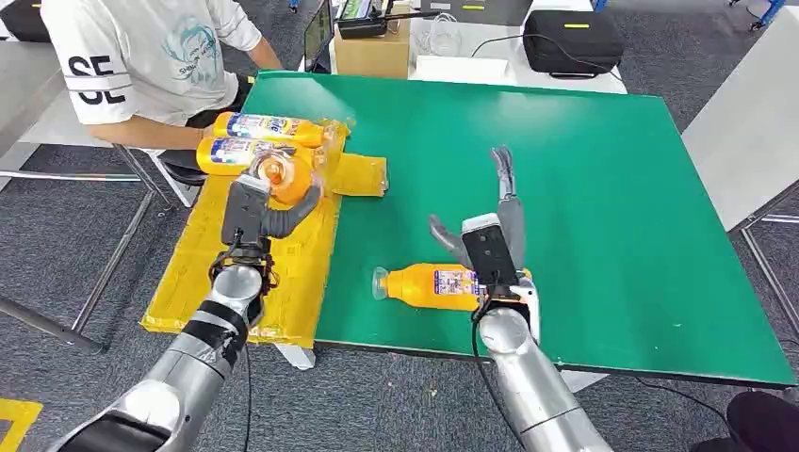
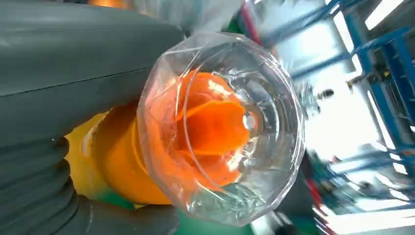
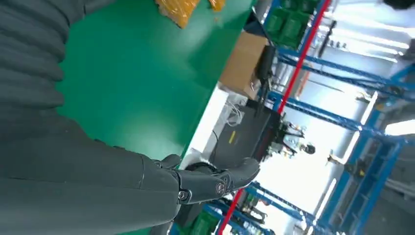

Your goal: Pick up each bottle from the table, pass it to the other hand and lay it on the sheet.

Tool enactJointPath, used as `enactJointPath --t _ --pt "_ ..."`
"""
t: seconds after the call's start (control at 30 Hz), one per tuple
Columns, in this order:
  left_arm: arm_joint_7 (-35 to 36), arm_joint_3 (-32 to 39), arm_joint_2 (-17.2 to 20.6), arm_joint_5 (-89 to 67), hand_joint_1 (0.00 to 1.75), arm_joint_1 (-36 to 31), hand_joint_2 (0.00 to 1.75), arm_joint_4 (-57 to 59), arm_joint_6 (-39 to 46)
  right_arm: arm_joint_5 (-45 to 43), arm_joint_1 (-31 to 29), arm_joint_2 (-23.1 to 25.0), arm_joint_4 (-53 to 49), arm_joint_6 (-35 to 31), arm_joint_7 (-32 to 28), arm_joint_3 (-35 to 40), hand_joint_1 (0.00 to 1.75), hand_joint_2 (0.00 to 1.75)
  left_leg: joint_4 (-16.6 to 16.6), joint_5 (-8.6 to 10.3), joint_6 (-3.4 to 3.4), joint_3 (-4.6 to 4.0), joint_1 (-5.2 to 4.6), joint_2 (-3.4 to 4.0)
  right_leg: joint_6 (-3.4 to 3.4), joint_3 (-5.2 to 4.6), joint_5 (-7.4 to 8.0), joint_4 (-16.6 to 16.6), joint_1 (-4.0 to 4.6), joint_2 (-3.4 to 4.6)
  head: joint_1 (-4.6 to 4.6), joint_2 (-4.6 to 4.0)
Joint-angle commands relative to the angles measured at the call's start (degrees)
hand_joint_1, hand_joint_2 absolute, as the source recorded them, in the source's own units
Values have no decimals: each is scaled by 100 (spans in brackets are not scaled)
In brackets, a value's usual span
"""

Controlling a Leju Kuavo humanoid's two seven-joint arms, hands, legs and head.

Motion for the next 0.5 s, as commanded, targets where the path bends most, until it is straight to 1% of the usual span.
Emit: enactJointPath --t 0.03,0.07,0.1,0.13,0.2,0.23,0.27,0.3,0.33,0.37,0.4,0.43,0.47,0.5 --pt "759 -237 425 -2467 175 -890 175 1577 869 83 316 -245 -836 172 150 -280 0 175 0 -5 -7 16 5 -4 -9 17 -7 0 6 -8 2 0" --pt "1134 -431 531 -3364 175 -938 175 1654 1193 78 319 -255 -860 210 159 -304 0 175 3 -12 -10 28 7 -3 -13 30 -14 3 9 -9 2 -2" --pt "1328 -400 552 -3726 175 -910 175 1602 1193 73 317 -264 -862 242 168 -306 0 175 1 -9 -8 22 6 -1 -11 23 -10 1 8 -6 2 -2" --pt "1328 -400 552 -3726 175 -910 175 1602 1193 73 317 -264 -862 242 168 -306 0 175 0 -7 -7 18 5 3 -9 18 -7 0 6 -2 0 0" --pt "1771 -406 646 -4950 175 -840 175 1553 1193 47 315 -280 -873 325 183 -318 0 175 1 -11 -8 25 7 8 -11 25 -10 0 8 0 2 0" --pt "1780 -402 649 -4967 175 -838 175 1561 1193 46 311 -283 -871 329 184 -320 0 175 -1 -8 -6 19 3 6 -9 18 -8 -1 4 -1 2 0" --pt "2008 -542 677 -5454 175 -926 175 1811 1180 41 300 -285 -869 357 185 -320 0 175 3 -16 -9 33 8 10 -13 33 -14 1 9 1 2 0" --pt "2285 -697 724 -5940 175 -995 175 1965 1149 16 293 -287 -874 418 200 -320 0 175 2 -14 -8 28 6 9 -12 27 -13 1 7 2 2 0" --pt "2297 -724 729 -5996 175 -1001 175 2006 1105 15 288 -293 -875 429 203 -321 0 175 1 -10 -7 22 6 4 -10 23 -9 0 7 -1 2 0" --pt "2323 -812 742 -6116 175 -1054 175 2143 845 -6 282 -293 -876 474 223 -322 0 175 -1 -5 -5 14 3 1 -7 14 -6 -1 4 -3 0 0" --pt "2481 -946 775 -6398 175 -1085 175 2208 746 -22 270 -296 -878 528 247 -323 0 175 3 -14 -9 28 7 6 -12 29 -13 2 8 0 4 0" --pt "2481 -946 775 -6398 175 -1085 175 2208 746 -22 270 -296 -878 528 247 -323 0 175 1 -9 -7 21 5 4 -10 21 -9 2 6 0 2 0" --pt "2338 -952 761 -6331 175 -1099 175 2293 484 -23 260 -297 -881 546 251 -324 0 175 0 -5 -5 12 3 4 -7 12 -5 1 3 0 2 0" --pt "2365 -1016 765 -6394 175 -1133 175 2353 293 -26 258 -295 -887 564 260 -332 0 175 2 -15 -10 33 7 11 -13 32 -13 1 9 3 2 0"
